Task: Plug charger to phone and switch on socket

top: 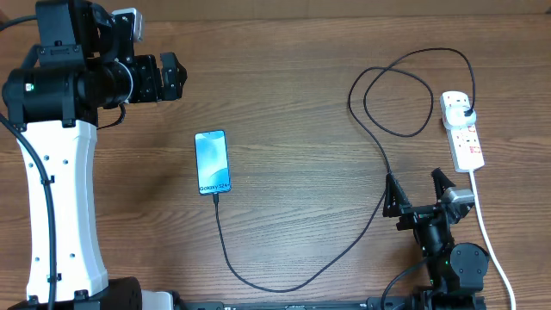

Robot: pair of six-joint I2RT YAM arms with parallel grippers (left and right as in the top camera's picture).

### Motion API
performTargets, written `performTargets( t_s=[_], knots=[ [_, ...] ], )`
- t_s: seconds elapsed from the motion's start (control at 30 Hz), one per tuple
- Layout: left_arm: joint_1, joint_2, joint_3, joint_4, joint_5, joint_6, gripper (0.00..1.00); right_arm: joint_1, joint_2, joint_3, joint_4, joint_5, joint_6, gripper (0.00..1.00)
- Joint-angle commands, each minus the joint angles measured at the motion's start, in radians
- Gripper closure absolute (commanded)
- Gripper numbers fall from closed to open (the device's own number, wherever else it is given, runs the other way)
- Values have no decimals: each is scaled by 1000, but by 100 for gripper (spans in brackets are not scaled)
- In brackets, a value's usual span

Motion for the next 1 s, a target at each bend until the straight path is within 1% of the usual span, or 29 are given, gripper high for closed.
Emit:
performTargets(
  t_s=[0.0,0.53,0.73,0.9,0.97],
  knots=[
    [1,0,8,1,7,1,0,4,-11,-11,6,10,-2,0],
    [-2,-10,7,0,3,2,0,4,-11,-11,6,10,-2,0],
    [-6,-82,-4,-11,-21,2,1,4,-11,-11,6,10,-2,0],
    [-8,-168,-50,39,-42,2,0,4,-11,-11,5,10,-2,0],
    [-8,-216,-99,78,-51,2,0,4,-11,-11,6,10,-2,0]
  ],
)
